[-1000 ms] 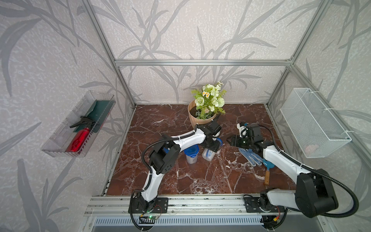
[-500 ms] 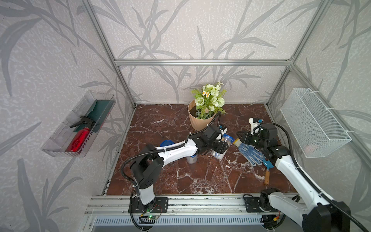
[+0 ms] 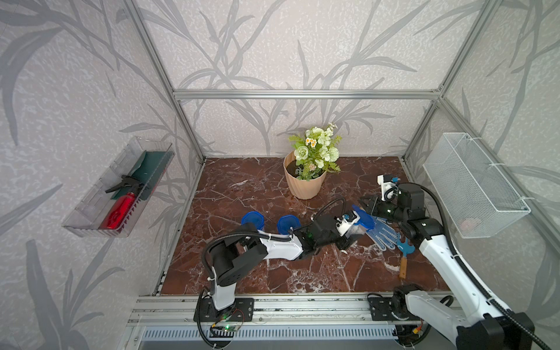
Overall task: Take out toiletry kits
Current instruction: Adjust the container at the center of the board.
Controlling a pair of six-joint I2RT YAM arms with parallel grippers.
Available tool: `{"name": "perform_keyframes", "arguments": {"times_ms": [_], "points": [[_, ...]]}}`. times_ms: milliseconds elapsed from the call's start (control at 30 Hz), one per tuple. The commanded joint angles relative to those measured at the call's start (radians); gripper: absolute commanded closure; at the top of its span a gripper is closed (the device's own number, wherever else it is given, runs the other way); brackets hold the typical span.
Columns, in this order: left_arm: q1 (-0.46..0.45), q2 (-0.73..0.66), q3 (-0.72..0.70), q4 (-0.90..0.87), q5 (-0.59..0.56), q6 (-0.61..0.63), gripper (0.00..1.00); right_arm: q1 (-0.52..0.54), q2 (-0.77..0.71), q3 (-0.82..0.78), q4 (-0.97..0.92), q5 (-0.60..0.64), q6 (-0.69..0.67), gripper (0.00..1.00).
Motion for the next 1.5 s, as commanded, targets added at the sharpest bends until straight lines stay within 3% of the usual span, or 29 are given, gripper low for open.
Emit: {"name": "perform_keyframes", "arguments": {"times_ms": [0, 333, 467, 567, 733, 800, 900, 933, 967, 1467], "points": [[0.013, 0.026, 0.042, 0.221, -0.046, 0.063, 0.99, 0.013, 0.009, -0.010, -0.005, -0.029, -0.003, 0.90], [0.015, 0.193, 0.030, 0.534, -0.096, 0.065, 0.97, 0.053, -0.025, -0.042, -0.102, 0.106, -0.050, 0.97], [0.016, 0.202, 0.034, 0.518, -0.114, 0.049, 0.96, 0.063, -0.013, -0.076, -0.102, 0.123, -0.052, 0.99], [0.017, 0.210, 0.029, 0.530, -0.117, 0.037, 0.85, 0.092, 0.010, -0.099, -0.091, 0.132, -0.050, 1.00], [0.019, 0.228, 0.025, 0.556, -0.118, 0.007, 0.84, 0.114, 0.050, -0.111, -0.088, 0.148, -0.055, 1.00], [0.019, 0.228, 0.018, 0.562, -0.130, -0.005, 0.78, 0.125, 0.055, -0.116, -0.087, 0.153, -0.053, 1.00], [0.019, 0.229, 0.007, 0.580, -0.155, -0.028, 0.59, 0.146, 0.054, -0.120, -0.089, 0.165, -0.049, 1.00], [0.020, 0.229, 0.007, 0.581, -0.158, -0.037, 0.46, 0.154, 0.052, -0.124, -0.090, 0.167, -0.047, 1.00], [0.019, 0.230, 0.006, 0.583, -0.159, -0.040, 0.02, 0.161, 0.049, -0.127, -0.089, 0.171, -0.043, 1.00], [0.020, 0.110, -0.088, 0.495, -0.172, -0.116, 0.01, 0.190, -0.001, -0.160, -0.117, 0.193, -0.020, 1.00]]}}
